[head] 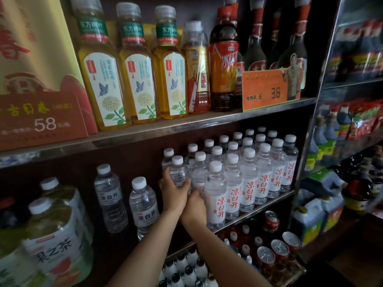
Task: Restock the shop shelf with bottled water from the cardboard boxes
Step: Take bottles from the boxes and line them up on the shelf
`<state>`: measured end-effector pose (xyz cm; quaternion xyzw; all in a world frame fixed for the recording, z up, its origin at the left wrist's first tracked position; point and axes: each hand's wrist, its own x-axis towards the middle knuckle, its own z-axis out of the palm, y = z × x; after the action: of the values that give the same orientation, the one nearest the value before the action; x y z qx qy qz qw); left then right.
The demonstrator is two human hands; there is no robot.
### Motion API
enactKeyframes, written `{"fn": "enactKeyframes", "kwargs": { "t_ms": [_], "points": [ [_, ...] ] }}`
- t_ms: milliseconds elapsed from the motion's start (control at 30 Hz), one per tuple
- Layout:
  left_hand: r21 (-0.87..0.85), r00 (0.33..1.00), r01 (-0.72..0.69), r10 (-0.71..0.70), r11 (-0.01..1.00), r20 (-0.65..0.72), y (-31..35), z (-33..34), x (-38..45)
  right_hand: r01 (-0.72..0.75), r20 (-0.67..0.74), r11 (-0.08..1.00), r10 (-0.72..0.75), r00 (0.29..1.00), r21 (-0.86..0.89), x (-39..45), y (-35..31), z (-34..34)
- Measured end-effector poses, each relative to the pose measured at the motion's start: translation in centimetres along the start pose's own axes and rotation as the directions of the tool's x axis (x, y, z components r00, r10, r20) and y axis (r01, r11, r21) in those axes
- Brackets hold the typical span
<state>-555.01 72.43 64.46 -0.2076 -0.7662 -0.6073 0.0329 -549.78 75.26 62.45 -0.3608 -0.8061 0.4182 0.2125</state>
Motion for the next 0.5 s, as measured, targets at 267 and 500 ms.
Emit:
{"fn": "enactKeyframes", "kwargs": {
  "t_ms": [267, 500],
  "points": [
    [0.129, 0.980, 0.159, -0.173, 0.979, 0.100, 0.9, -0.7, -0.7, 0.063, 0.144, 0.997, -0.056, 0.988, -0.043, -2.0, -0.3, -4.7],
    [0.103, 0.939, 0.273, -0.288, 0.957, 0.186, 1.5, -1.4, -3.1, 0.057, 0.259, 0.995, -0.032, 0.965, -0.087, -5.6, 1.0, -9.4]
  ]
}}
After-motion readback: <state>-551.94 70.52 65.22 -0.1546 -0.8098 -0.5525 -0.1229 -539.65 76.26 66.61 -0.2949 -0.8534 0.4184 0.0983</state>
